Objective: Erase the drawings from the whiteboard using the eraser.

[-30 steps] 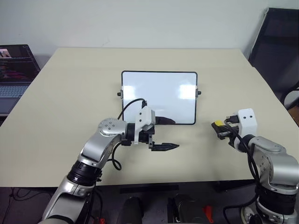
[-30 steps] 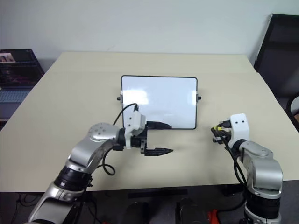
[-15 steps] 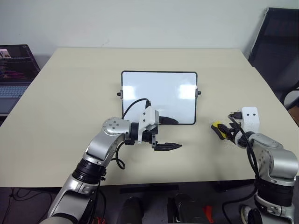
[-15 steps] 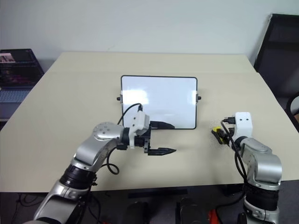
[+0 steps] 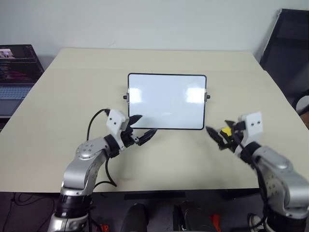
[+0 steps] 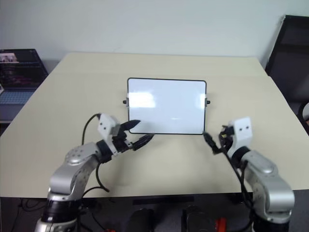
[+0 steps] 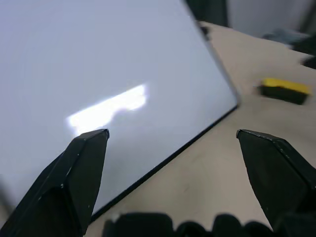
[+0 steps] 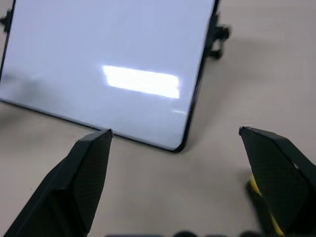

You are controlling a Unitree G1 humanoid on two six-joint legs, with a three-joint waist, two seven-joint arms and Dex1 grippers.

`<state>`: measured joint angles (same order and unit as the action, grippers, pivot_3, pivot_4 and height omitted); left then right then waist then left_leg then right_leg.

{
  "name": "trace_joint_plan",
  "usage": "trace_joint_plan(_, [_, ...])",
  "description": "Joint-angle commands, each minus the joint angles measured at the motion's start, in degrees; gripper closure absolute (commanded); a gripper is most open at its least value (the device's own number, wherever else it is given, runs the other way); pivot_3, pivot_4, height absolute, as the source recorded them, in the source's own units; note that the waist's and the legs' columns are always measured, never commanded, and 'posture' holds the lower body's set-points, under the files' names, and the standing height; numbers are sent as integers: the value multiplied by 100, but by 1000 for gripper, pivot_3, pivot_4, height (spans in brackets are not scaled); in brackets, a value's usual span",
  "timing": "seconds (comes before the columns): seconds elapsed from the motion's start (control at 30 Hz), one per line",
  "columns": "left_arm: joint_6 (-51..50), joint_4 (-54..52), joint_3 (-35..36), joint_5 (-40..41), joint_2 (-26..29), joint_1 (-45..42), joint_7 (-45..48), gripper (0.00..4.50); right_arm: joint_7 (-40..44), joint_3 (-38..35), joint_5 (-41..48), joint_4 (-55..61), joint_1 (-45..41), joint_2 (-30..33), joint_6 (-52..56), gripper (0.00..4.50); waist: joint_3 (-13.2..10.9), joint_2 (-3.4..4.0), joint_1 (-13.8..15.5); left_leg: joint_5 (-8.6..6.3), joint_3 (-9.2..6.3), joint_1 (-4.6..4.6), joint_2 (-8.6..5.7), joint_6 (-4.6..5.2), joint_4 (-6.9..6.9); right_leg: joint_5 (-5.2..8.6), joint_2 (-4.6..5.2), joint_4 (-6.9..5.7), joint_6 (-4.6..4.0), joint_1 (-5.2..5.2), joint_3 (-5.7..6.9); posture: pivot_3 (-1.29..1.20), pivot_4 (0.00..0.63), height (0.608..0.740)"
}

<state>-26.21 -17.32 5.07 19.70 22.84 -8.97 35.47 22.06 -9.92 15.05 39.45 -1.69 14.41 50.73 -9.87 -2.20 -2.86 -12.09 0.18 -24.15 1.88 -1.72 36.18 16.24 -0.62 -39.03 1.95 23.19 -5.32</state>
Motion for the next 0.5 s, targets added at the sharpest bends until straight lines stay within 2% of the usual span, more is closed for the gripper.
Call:
trace_joint_plan(0.03, [92, -763, 398, -245, -221, 595, -847, 0, -362, 577, -424, 94, 827, -514, -1817, 18, 11, -10, -5, 0, 1, 2, 0, 0, 0, 0, 2, 2, 3, -2, -1, 0, 150, 740])
trace_joint_plan(0.1, [152, -953, 441, -335, -264, 987, -1019, 0, -456, 620, -229, -13, 1246, -985, -2315, 18, 12, -9, -16, 0, 1, 8, 7, 0, -4, 14, 4, 0, 24, -4, -2, 0, 150, 740])
trace_joint_plan(0.17, [216, -1056, 449, -399, -297, 1161, -1166, 0, -519, 643, -283, -210, 1443, -1158, -2802, 18, 11, -9, -23, 0, 5, 16, 11, -1, -3, 15, 9, -1, 22, -6, -4, 0, 150, 740])
trace_joint_plan(0.3, [266, -1189, 427, -569, -374, 1231, -1516, 0, -505, 427, -162, -555, 1425, -1124, -3303, 18, 12, -11, -19, 17, 9, 29, -1, 22, 3, 9, 11, 0, 31, -21, -2, 0, 150, 740])
trace_joint_plan(0.5, [309, -1201, 214, -837, -437, 1163, -1828, 0, -361, 286, 12, -834, 1287, -794, -3436, 18, 12, -11, -10, 19, 8, 58, -5, 25, 2, 28, 12, 5, -1, -56, -7, 0, 150, 740])
